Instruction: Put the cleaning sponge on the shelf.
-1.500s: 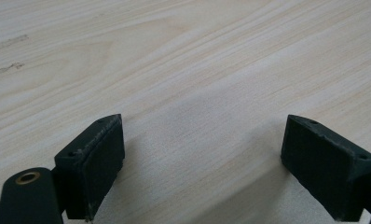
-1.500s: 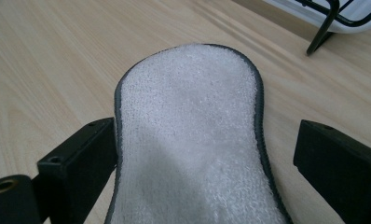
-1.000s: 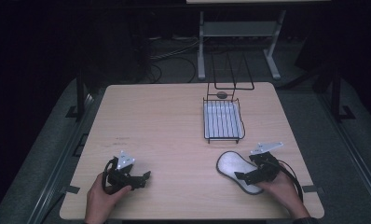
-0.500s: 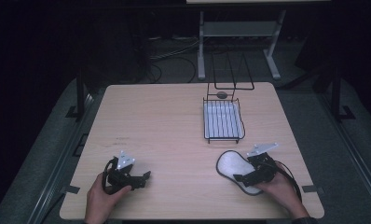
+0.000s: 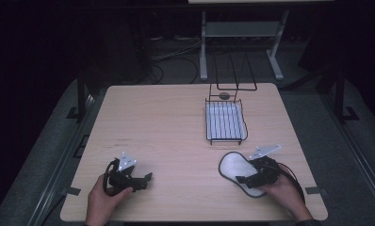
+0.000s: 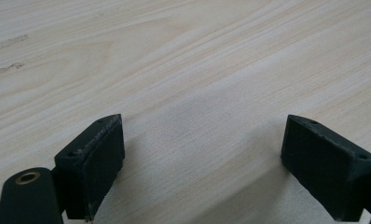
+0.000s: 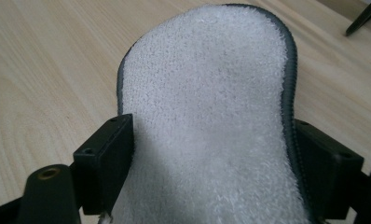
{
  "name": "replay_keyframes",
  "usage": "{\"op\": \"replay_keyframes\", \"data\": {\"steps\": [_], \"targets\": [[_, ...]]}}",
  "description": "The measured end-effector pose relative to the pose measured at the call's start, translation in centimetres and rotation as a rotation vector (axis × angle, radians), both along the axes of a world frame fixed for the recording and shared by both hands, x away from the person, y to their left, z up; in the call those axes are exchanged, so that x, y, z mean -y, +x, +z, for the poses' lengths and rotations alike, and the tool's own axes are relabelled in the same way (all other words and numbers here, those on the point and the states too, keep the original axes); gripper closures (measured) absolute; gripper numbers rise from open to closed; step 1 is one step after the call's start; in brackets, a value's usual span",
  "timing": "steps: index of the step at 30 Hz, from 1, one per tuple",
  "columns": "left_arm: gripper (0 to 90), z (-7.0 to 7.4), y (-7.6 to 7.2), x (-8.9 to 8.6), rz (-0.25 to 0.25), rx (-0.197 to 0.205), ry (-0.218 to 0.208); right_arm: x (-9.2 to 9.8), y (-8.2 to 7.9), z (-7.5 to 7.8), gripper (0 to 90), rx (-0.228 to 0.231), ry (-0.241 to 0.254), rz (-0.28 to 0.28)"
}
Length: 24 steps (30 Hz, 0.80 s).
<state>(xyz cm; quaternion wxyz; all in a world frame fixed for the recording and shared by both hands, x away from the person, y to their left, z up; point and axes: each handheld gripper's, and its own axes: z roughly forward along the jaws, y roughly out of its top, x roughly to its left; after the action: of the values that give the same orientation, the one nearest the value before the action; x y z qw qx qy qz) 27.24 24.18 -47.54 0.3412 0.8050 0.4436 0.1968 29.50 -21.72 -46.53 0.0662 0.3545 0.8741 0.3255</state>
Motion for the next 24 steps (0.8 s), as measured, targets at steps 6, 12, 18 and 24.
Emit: {"op": "replay_keyframes", "data": {"steps": [6, 12, 18, 24], "targets": [[12.6, 0.0, 0.0, 0.0, 0.000, 0.000, 0.001, 0.1, -0.2, 0.3, 24.0, 0.008, 0.005, -0.012], [12.6, 0.0, 0.0, 0.0, 0.000, 0.000, 0.000, 0.5, -0.3, 1.0, 33.9, 0.041, 0.014, -0.014], [12.6, 0.0, 0.0, 0.0, 0.000, 0.000, 0.000, 1.1, -0.5, 1.7, 46.0, 0.060, 0.047, -0.023], [12.6, 0.0, 0.0, 0.0, 0.000, 0.000, 0.000, 1.7, -0.6, 2.5, 59.2, 0.082, 0.090, -0.028]]}}
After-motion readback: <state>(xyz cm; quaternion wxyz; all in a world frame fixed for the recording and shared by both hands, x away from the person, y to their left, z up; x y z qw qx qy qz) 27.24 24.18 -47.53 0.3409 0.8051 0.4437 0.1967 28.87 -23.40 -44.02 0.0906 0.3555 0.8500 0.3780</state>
